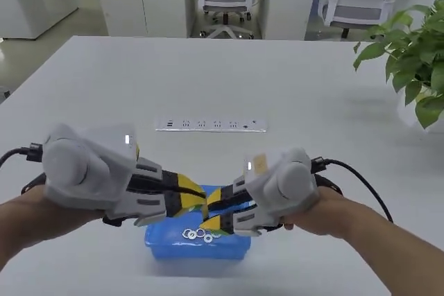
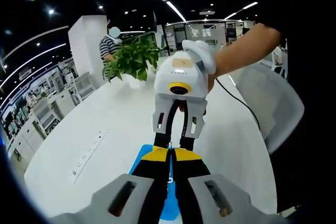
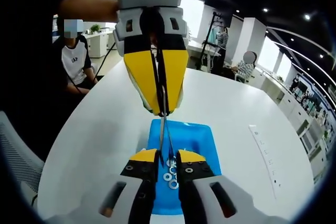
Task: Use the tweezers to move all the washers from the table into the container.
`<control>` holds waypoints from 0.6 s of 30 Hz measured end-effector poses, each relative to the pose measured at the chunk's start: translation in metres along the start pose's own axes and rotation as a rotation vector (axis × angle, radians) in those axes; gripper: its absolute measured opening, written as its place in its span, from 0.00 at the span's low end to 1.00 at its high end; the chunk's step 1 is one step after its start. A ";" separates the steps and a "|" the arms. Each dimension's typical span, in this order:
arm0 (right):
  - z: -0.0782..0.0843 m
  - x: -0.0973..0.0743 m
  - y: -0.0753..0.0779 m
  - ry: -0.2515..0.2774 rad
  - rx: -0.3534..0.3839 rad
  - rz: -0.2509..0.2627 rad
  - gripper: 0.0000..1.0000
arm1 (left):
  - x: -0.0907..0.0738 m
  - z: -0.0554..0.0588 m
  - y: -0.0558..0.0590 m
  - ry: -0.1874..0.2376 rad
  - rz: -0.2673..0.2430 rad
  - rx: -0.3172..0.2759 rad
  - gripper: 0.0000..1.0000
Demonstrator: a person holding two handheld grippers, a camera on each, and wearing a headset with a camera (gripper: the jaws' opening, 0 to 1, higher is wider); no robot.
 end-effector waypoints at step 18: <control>-0.003 0.003 -0.028 -0.025 -0.013 -0.035 0.09 | -0.020 0.008 0.021 -0.012 0.023 -0.017 0.05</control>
Point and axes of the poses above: the centre of the closed fingertips' face, and the gripper's own axes: x roughly forward along the fingers, y roughly to its right, z roughly out of its underside, the point moved 4 cm from there along -x, roughly backward along the fingers, and after that the axes turned 12 degrees about -z, right-handed, at the moved point
